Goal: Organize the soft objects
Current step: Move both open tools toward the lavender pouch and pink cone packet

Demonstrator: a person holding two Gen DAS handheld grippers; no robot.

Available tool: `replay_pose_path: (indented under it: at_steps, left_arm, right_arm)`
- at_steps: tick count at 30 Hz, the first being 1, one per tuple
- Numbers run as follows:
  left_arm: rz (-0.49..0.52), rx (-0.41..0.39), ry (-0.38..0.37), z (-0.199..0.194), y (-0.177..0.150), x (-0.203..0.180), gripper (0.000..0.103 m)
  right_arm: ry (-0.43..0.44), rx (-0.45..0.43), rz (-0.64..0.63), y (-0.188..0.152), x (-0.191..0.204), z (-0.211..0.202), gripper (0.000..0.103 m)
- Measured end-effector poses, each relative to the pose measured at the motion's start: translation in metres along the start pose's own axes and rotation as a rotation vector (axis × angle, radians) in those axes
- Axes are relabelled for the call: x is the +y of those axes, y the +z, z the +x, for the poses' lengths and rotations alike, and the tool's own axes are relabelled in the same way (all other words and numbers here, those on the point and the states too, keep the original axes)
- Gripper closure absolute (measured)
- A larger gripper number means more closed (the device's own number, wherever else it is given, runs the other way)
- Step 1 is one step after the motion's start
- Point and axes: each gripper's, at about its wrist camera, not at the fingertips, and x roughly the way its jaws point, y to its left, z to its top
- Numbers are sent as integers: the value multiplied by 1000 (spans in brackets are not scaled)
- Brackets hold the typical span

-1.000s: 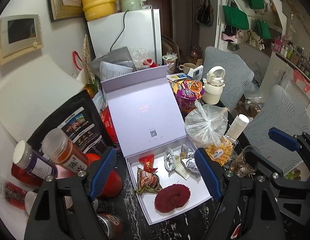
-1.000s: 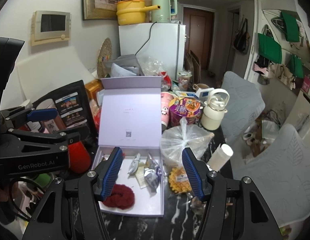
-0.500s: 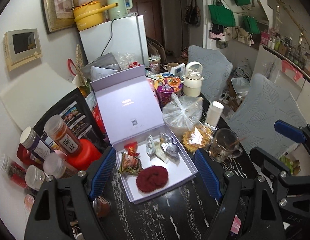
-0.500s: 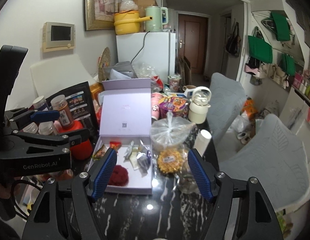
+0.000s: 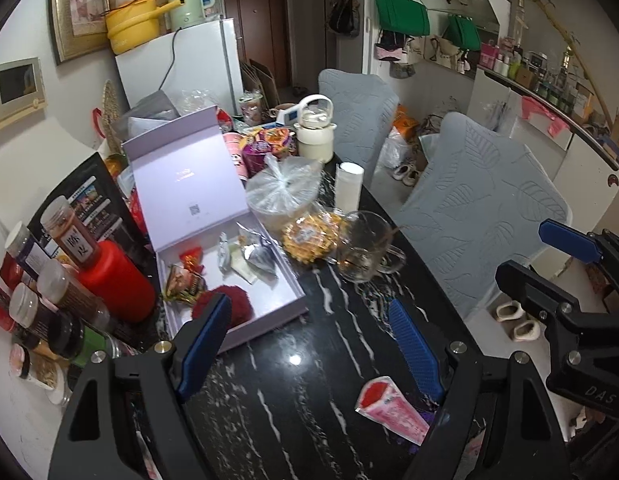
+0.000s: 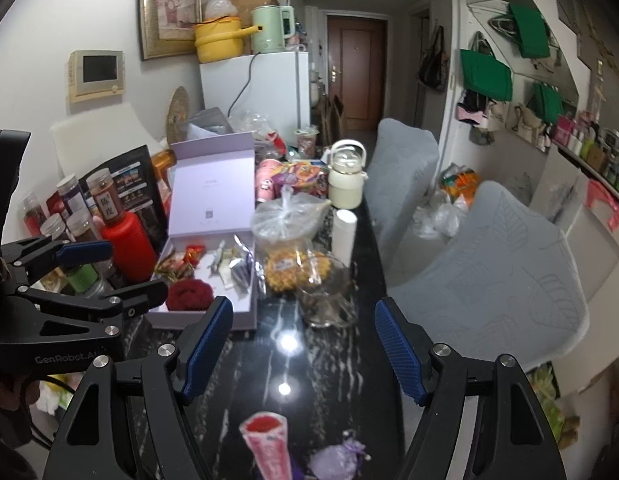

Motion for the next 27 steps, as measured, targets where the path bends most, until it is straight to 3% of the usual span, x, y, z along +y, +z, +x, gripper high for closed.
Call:
replay_pose_path:
  at_steps: [16, 20, 27]
  left_arm:
    - [32, 55, -75, 8, -42, -76, 21]
    - [42, 71, -92, 16, -50, -90, 5]
    - [82, 125, -117, 36, -63, -111, 4]
  right_arm:
    - [-31, 59, 46, -56, -65, -31, 29]
    - [-32, 82, 59, -71, -75, -34, 29]
    - [-42, 130, 104, -98, -90, -30, 29]
